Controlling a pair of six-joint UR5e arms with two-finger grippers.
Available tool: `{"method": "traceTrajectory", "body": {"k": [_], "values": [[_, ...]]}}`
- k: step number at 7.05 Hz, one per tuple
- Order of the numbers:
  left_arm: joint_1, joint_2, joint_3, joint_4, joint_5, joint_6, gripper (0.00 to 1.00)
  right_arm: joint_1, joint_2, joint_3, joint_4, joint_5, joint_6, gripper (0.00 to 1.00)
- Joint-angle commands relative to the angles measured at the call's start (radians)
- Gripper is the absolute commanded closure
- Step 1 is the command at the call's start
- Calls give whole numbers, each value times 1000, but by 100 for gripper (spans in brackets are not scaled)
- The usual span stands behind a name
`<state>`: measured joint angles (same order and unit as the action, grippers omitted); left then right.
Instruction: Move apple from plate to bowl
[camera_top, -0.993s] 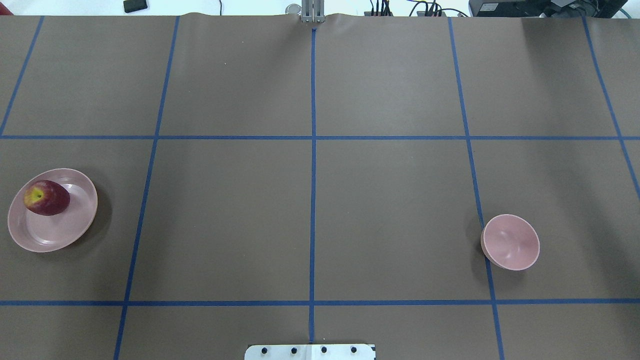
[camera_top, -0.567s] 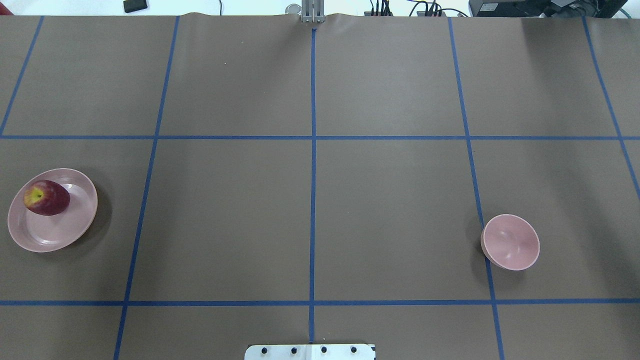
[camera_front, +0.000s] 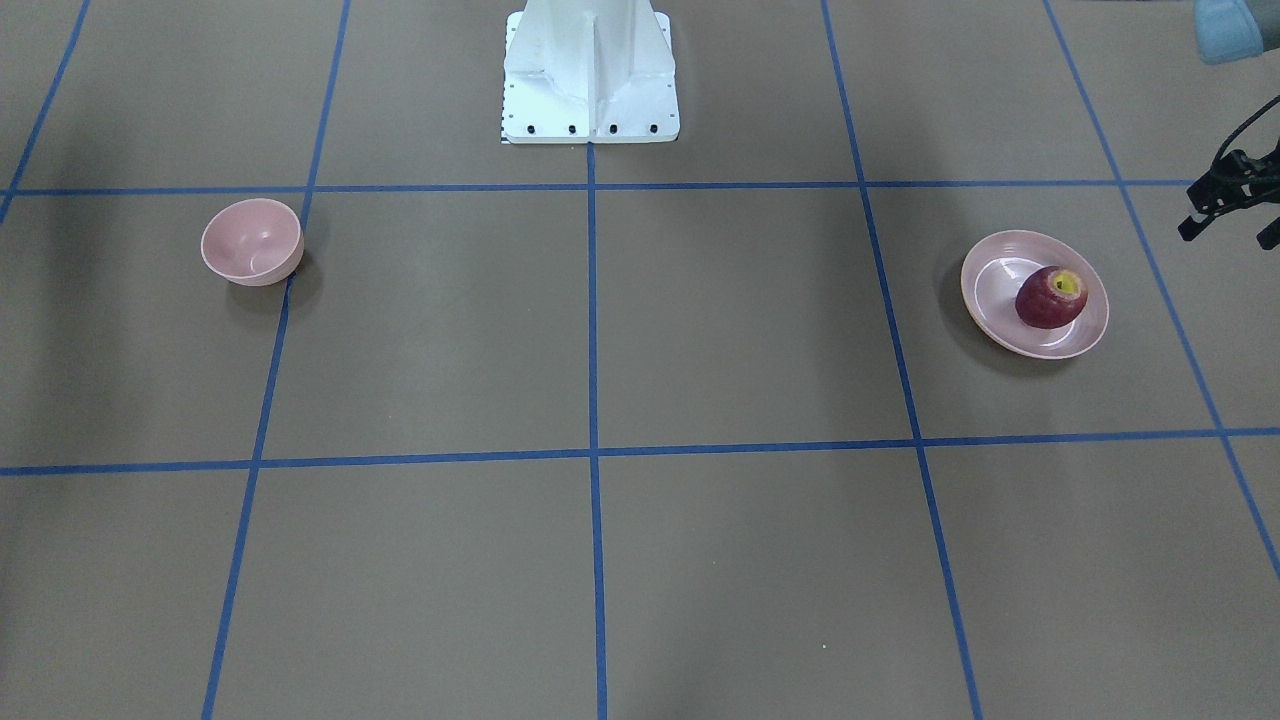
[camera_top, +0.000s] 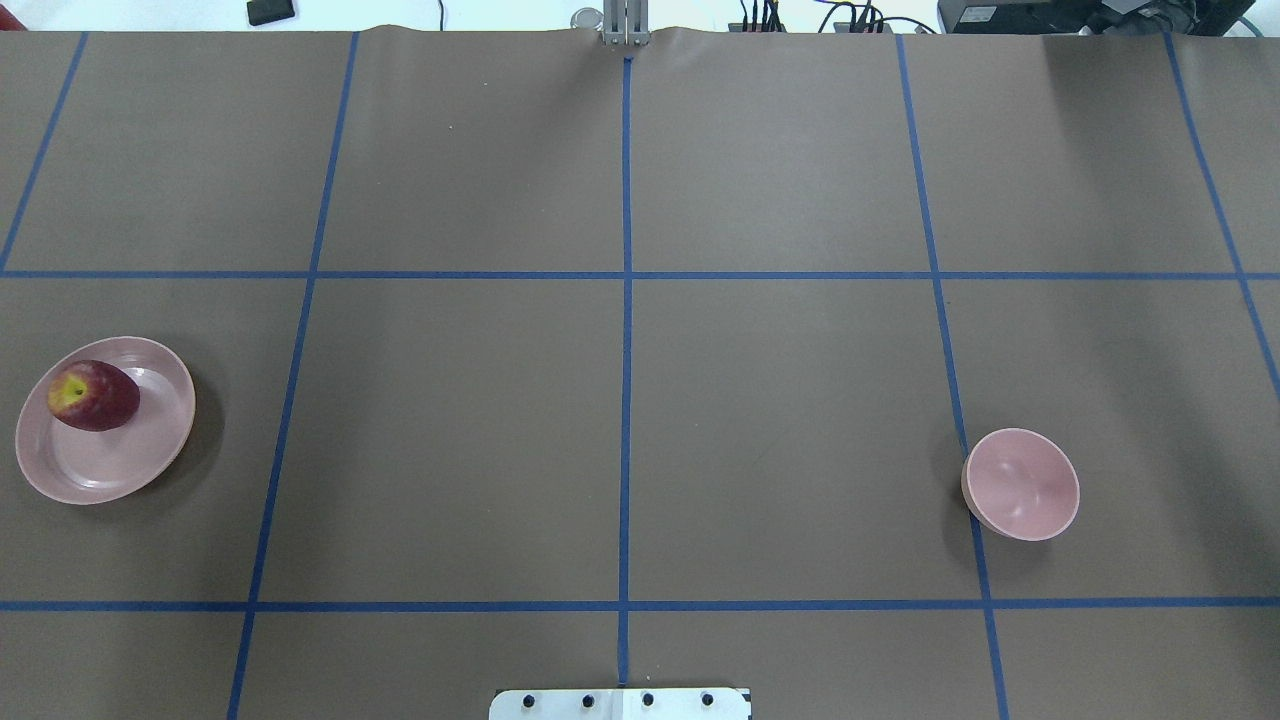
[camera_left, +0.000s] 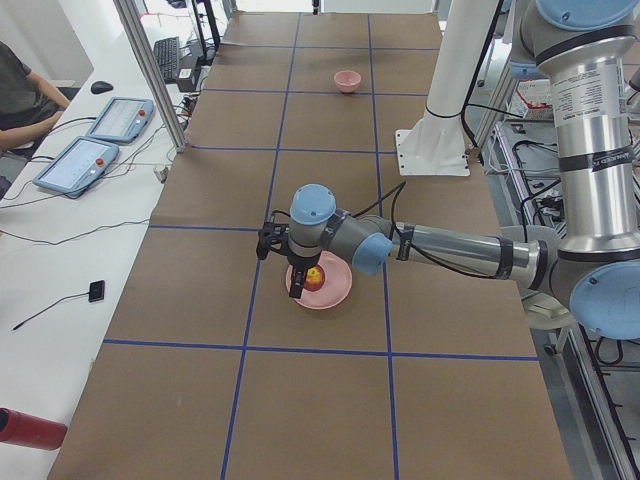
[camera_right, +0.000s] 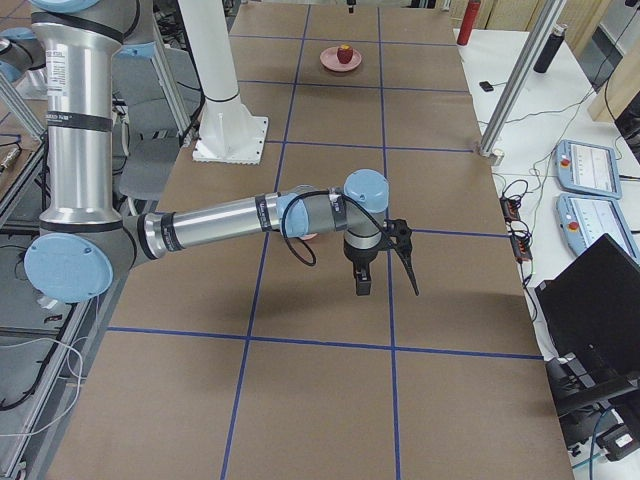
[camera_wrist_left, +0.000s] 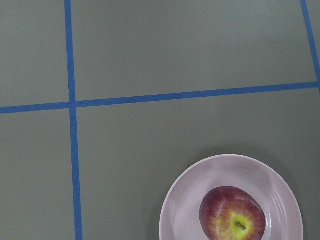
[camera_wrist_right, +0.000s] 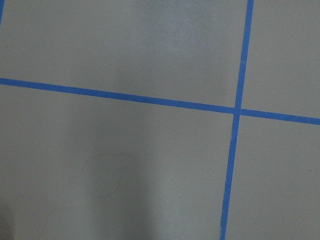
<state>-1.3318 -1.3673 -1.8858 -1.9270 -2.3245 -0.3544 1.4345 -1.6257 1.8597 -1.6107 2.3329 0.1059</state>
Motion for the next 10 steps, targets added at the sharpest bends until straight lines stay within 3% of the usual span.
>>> {"method": "traceTrajectory", "body": {"k": [1, 5, 7, 8, 10], "values": [[-13, 25, -1, 26, -1, 57, 2, -2, -3, 1, 0, 43, 3, 0], [-27, 30, -15, 25, -13, 38, 2, -118, -22, 26, 47, 74, 57, 0], [-27, 30, -18, 25, -13, 32, 2, -295, -115, 20, 495, 21, 471, 0], [-27, 30, -15, 26, -12, 32, 2, -387, -162, 19, 629, -10, 556, 0], [-27, 28, -15, 26, -12, 31, 2, -494, -207, 29, 705, -55, 659, 0]]}}
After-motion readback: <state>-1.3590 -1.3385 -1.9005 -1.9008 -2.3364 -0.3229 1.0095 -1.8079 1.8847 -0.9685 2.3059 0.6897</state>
